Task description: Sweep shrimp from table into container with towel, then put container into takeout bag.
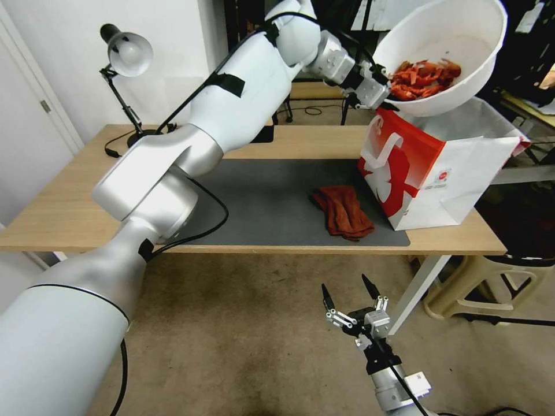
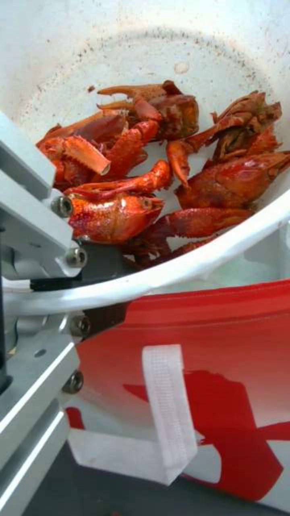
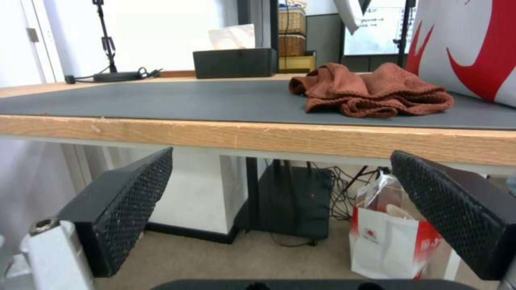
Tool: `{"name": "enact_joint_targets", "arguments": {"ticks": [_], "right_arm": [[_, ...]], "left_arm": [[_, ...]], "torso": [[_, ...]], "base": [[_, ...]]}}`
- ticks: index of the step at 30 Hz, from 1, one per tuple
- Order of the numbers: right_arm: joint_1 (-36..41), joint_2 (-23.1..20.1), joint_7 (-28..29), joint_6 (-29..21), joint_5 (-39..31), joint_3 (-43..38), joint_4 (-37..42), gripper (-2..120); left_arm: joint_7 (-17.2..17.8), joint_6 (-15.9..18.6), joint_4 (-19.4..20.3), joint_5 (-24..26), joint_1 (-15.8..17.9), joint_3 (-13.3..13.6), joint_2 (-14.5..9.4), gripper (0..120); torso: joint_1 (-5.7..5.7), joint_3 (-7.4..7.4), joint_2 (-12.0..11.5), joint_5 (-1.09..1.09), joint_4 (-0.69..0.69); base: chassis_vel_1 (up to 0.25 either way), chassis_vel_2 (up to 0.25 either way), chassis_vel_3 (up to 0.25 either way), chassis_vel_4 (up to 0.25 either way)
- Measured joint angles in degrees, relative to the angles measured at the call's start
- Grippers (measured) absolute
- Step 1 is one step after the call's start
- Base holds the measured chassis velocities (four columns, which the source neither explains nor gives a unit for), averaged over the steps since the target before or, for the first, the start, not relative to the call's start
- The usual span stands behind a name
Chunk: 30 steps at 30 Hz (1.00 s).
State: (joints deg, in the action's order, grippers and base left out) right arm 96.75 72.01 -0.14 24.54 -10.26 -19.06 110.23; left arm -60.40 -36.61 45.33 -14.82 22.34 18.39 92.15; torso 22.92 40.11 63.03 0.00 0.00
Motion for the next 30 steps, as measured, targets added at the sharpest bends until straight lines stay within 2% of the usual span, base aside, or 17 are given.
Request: {"name": "enact_joint_targets", "arguments": {"ticks": [8,20,30], "right_arm": [[-0.15,0.34,0.00,-0.19,0.12,0.21,-0.19,100],[-0.31,1.03,0.00,-0.50,0.18,0.37,-0.29,100],[-0.24,1.43,0.00,-0.54,0.32,0.35,-0.29,100]], "left_arm": [[3.15,-0.07,0.06,0.24,-0.30,1.74,-0.01,0],[3.13,-0.45,0.47,-0.05,-1.69,3.65,-0.02,0],[2.95,-0.48,0.97,-0.49,-2.57,3.78,-0.02,0]], "torso": [[0.00,0.00,0.00,0.00,0.00],[0.00,0.00,0.00,0.00,0.00],[0.00,0.00,0.00,0.00,0.00]], "base": [[0.000,0.000,0.000,0.000],[0.000,0.000,0.000,0.000],[0.000,0.000,0.000,0.000]]}}
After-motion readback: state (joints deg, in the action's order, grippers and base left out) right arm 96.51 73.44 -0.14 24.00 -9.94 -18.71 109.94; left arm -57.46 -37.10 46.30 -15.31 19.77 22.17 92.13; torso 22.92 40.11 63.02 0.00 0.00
